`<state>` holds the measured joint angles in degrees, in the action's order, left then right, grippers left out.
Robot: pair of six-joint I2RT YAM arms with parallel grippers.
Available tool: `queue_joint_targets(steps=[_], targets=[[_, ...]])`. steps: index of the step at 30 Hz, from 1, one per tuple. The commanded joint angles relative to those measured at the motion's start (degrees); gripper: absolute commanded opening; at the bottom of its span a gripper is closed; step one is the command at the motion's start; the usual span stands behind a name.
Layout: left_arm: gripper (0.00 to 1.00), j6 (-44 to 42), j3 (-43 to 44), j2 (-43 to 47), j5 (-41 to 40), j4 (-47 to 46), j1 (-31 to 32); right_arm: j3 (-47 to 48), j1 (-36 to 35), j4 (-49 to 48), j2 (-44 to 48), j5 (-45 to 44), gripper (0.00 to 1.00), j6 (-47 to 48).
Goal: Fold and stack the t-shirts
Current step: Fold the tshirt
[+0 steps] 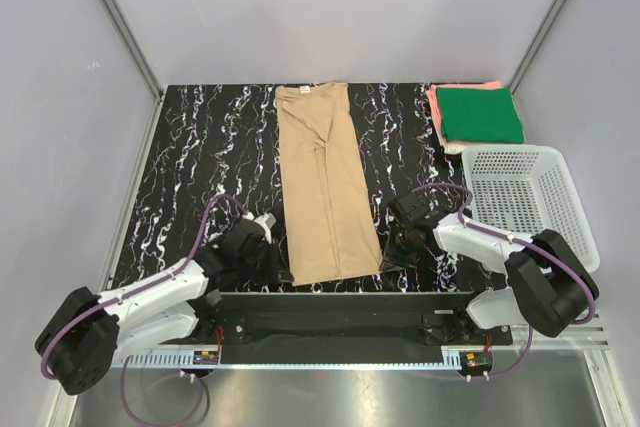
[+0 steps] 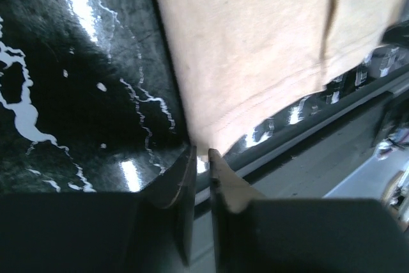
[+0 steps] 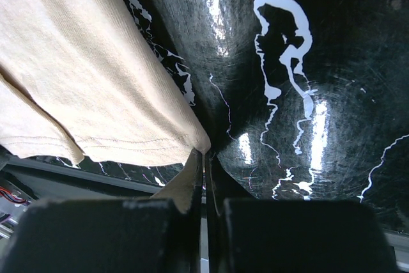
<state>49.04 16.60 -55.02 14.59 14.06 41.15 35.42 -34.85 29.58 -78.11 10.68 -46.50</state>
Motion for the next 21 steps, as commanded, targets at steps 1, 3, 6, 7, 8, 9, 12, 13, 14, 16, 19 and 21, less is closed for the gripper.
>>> queue_joint_targets(steps=[1, 3, 6, 7, 8, 9, 12, 13, 14, 16, 19, 21], targets=[[0.22, 1.85, 1.59, 5.0, -2.01, -0.1, 0.43, 0.0, 0.13, -0.84, 0.06, -1.98, 0.0, -0.35], [0.29, 2.81, 1.68, 6.94, -3.77, 1.84, 0.43, -0.35, 0.13, -1.28, 0.06, -1.71, 0.0, -0.43], [0.35, 3.78, 0.72, 11.68, -4.83, 2.11, 0.43, -0.61, 0.13, -1.46, 0.58, -1.97, 0.0, -0.43], [0.35, 3.87, 0.45, 12.13, -5.36, 2.11, 0.51, -0.61, 0.13, -1.55, 0.76, -2.06, 0.0, -0.61], [0.36, 3.96, 0.36, 12.13, -5.53, 2.19, 0.51, -0.61, 0.13, -1.46, 0.85, -2.06, 0.0, -0.7], [0.36, 4.14, 0.28, 11.87, -5.62, 2.28, 0.51, -0.61, 0.22, -1.46, 0.94, -2.06, 0.0, -0.7], [0.36, 3.96, 0.36, 8.8, -5.01, 2.2, 0.51, -0.44, 0.13, -1.55, 1.29, -1.89, 0.0, -0.87], [0.36, 3.96, 0.45, 7.75, -5.1, 2.11, 0.43, -0.44, 0.13, -1.72, 1.29, -1.8, 0.0, -1.05], [0.38, 4.05, 0.36, 7.39, -5.18, 1.85, 0.43, -0.44, 0.22, -1.72, 1.29, -1.71, 0.0, -0.96], [0.38, 4.22, 0.19, 6.78, -5.8, 1.67, 0.51, -0.44, 0.13, -1.9, 1.2, -1.54, 0.0, -0.96], [0.39, 4.66, -0.77, 5.98, -6.33, 0.53, 0.6, -0.44, 0.13, -2.07, 1.29, -1.54, 0.0, -0.96], [0.38, 5.54, -2.53, 5.2, -5.72, -2.19, 0.69, -0.61, 0.13, -2.25, 1.55, -1.8, 0.0, -1.22]])
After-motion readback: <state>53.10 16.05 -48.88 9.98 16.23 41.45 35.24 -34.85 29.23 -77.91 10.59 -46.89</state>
